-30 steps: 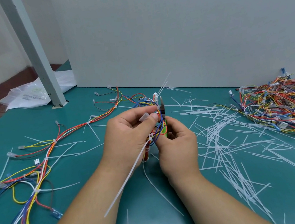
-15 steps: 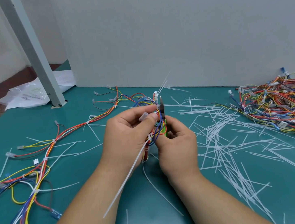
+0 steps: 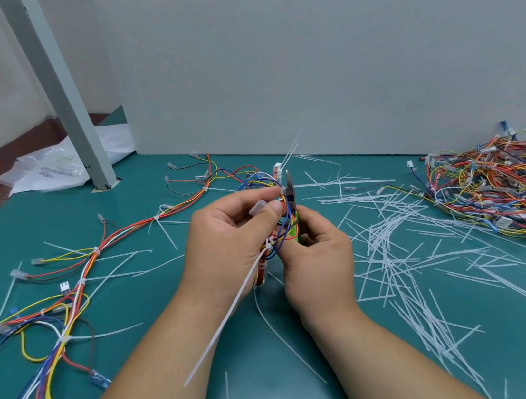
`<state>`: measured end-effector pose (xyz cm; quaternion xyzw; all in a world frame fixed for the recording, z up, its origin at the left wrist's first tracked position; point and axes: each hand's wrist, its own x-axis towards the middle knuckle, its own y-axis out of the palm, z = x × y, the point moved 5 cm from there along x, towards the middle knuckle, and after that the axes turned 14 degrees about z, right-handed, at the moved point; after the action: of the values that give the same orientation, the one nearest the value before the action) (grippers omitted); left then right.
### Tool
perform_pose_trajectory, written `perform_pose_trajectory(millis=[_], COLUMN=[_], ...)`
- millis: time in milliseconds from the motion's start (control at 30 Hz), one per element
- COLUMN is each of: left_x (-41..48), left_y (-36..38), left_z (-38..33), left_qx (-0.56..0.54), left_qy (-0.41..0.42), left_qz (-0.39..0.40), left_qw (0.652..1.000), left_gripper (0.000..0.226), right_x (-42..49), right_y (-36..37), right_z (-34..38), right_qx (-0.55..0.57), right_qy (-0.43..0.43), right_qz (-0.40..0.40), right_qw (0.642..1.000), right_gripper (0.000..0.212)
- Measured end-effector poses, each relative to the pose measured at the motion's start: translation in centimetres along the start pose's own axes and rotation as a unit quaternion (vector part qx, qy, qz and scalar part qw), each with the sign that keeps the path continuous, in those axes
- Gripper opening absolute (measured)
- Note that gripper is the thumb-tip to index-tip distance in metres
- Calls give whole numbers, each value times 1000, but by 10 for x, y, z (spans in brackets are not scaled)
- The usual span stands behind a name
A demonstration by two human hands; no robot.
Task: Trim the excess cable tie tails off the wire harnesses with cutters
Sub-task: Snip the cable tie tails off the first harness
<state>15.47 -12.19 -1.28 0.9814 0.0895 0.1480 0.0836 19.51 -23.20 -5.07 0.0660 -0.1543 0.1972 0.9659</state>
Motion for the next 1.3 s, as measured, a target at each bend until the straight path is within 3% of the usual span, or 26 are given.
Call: perform_pose_trajectory(millis=[767, 1033, 1300], left_x=[0, 1, 2], left_y=[-2, -4, -2], left_z=[3, 3, 5], left_qx=[5, 19, -13], left_qy=[-3, -3, -8], left_qz=[-3, -2, -11], left_qw=[1000, 1000, 1000], left_gripper=[28, 34, 32], right_x=[0, -2, 1], right_y=[-1, -4, -2], right_z=[-3, -6, -3], right_qx=[-12, -68, -14], right_qy=[4, 1, -14], right_qz=[-14, -42, -16], right_qw=[1000, 997, 1000], right_gripper=[24, 28, 23])
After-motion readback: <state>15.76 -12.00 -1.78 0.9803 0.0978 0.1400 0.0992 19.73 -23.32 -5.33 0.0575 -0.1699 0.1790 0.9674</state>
